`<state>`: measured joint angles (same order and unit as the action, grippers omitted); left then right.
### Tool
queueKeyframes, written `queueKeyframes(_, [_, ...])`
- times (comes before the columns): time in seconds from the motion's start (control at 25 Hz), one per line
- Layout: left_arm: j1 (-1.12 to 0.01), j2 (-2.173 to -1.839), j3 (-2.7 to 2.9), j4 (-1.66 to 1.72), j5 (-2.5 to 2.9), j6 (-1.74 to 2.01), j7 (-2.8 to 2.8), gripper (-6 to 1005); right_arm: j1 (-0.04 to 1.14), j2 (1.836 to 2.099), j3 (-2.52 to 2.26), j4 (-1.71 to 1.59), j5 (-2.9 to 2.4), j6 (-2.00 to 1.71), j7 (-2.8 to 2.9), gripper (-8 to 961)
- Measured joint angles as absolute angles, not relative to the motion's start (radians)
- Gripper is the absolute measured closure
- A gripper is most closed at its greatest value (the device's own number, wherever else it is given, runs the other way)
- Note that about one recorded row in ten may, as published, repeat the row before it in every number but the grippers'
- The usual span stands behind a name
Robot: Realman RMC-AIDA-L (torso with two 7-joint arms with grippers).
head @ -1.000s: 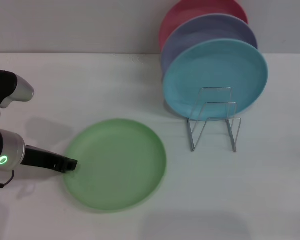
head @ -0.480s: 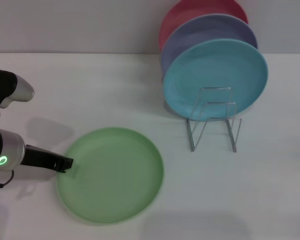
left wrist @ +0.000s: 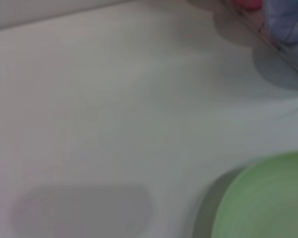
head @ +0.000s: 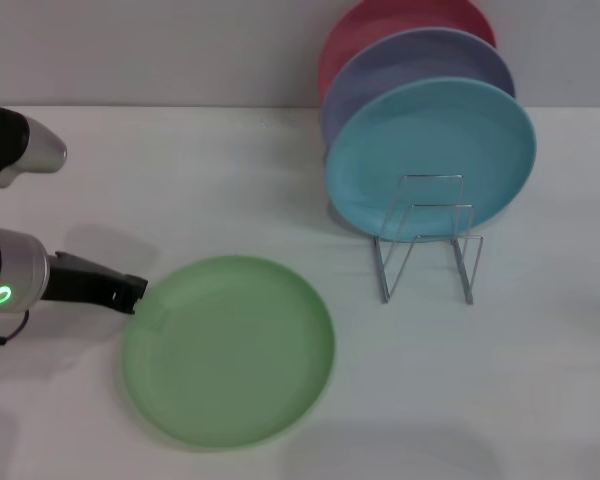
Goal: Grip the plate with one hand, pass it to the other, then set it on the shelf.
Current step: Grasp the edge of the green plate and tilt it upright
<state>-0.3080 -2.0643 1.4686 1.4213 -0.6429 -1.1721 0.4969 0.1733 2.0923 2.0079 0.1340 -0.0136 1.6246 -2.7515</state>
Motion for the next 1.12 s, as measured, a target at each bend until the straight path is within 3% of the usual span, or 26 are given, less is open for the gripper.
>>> queueKeyframes(0.24, [-0.309,-2.064,1.471,1.463,-0.645,-1.166,0.504,1001,0.176,2.091,1.97,0.198,-0.015,1.743,-2.733,128])
queueKeyframes(0.68, [-0.294,-2.066,1.467,1.496,-0.63,-1.247,0.492,988,0.182,2.086,1.964,0.197,-0.015,1.726,-2.732,128])
queueKeyframes(1.12, [-0.331,-2.066,1.469,1.415,-0.604,-1.239,0.474,796,0.177,2.088,1.96,0.189,-0.015,1.721,-2.738,129])
